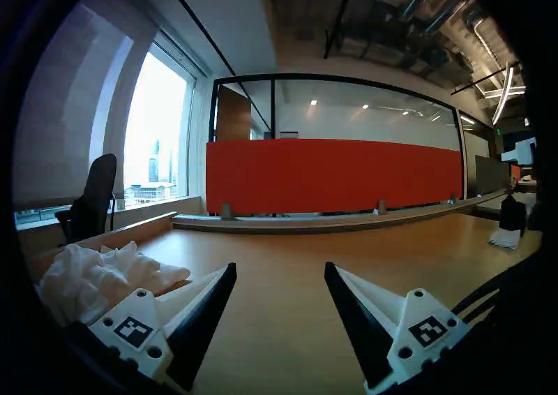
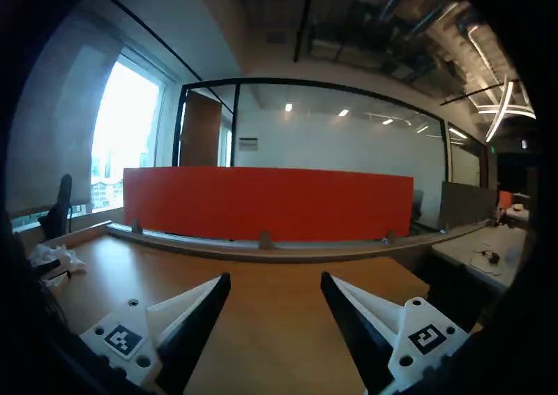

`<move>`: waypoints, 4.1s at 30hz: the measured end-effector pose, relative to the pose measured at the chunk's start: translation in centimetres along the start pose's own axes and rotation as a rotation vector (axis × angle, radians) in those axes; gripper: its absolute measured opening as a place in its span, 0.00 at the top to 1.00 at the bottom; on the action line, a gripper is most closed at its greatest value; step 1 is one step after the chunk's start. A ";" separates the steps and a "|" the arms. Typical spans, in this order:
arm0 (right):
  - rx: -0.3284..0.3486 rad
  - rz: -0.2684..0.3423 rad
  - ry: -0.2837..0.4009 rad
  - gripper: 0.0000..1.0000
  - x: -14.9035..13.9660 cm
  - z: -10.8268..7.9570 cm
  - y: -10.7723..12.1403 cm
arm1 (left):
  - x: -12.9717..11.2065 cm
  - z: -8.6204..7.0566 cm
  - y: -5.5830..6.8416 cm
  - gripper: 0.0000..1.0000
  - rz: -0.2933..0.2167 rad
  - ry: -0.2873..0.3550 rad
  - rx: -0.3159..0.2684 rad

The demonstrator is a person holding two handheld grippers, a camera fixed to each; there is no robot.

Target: Fold towel

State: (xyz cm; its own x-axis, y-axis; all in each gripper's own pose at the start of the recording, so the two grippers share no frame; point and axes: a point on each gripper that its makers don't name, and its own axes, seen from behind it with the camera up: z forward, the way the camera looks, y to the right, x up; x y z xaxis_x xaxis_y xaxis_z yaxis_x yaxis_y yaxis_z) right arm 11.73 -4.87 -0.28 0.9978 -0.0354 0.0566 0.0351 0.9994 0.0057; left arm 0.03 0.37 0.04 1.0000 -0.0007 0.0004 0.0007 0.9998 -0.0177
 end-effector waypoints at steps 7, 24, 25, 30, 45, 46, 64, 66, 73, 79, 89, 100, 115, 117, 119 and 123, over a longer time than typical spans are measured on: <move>-0.021 0.019 0.018 0.00 0.0 0.0 1.4 | 0.0 0.0 0.0 0.06 0.001 0.000 0.000; -0.010 0.066 0.063 0.00 -4.2 0.7 3.6 | 0.1 0.0 0.0 0.06 0.000 0.000 0.000; -0.005 0.069 0.068 0.00 -4.4 0.7 3.6 | 0.1 0.0 0.0 0.06 0.000 0.000 0.000; 0.004 0.084 0.083 0.00 -5.7 0.8 4.0 | 0.1 0.0 0.1 0.06 0.001 0.000 0.000; 0.004 0.076 0.071 0.00 -10.1 1.2 4.6 | 0.1 0.0 0.1 0.06 0.001 0.000 0.000; 0.005 0.073 0.070 0.00 -10.3 1.2 4.7 | 0.1 0.0 0.1 0.06 0.000 0.000 0.000; 0.014 0.045 0.052 0.00 -12.2 1.5 4.4 | 0.1 0.0 0.1 0.07 0.001 0.000 0.000; 0.014 0.042 0.051 0.00 -12.5 1.4 4.4 | 0.1 0.0 0.1 0.06 0.001 0.000 0.000; 0.015 0.032 0.055 0.00 -11.9 1.2 4.1 | 0.1 0.0 0.1 0.06 0.000 0.000 0.000; 0.012 0.031 0.059 0.00 -11.6 1.0 4.1 | 0.1 0.0 0.1 0.06 0.001 0.000 0.000; 0.011 0.033 0.059 0.00 -11.6 0.9 4.2 | 0.0 0.0 0.1 0.06 0.000 0.000 0.000; 0.003 0.034 0.059 0.00 -11.6 0.9 4.4 | 0.1 0.0 0.1 0.06 0.000 0.000 0.000; 0.007 0.034 0.057 0.00 -11.8 0.9 4.4 | 0.1 0.0 0.1 0.06 0.001 0.000 0.000; 0.007 0.035 0.057 0.00 -11.8 0.9 4.4 | 0.1 0.0 0.1 0.06 0.001 0.000 0.000; 0.007 0.034 0.057 0.00 -11.8 0.9 4.4 | 0.0 0.0 0.1 0.06 0.001 0.000 0.000; 0.007 0.034 0.057 0.00 -11.8 0.9 4.4 | 0.1 -0.1 0.1 0.07 0.000 0.000 0.000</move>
State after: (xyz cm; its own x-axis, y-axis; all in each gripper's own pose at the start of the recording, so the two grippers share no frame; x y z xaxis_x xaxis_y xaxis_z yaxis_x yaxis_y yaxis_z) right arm 0.09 -0.10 0.02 1.0000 -0.0007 0.0000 0.0007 0.9999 0.0117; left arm 0.08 0.46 -0.03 1.0000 -0.0003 0.0005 0.0004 0.9998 -0.0175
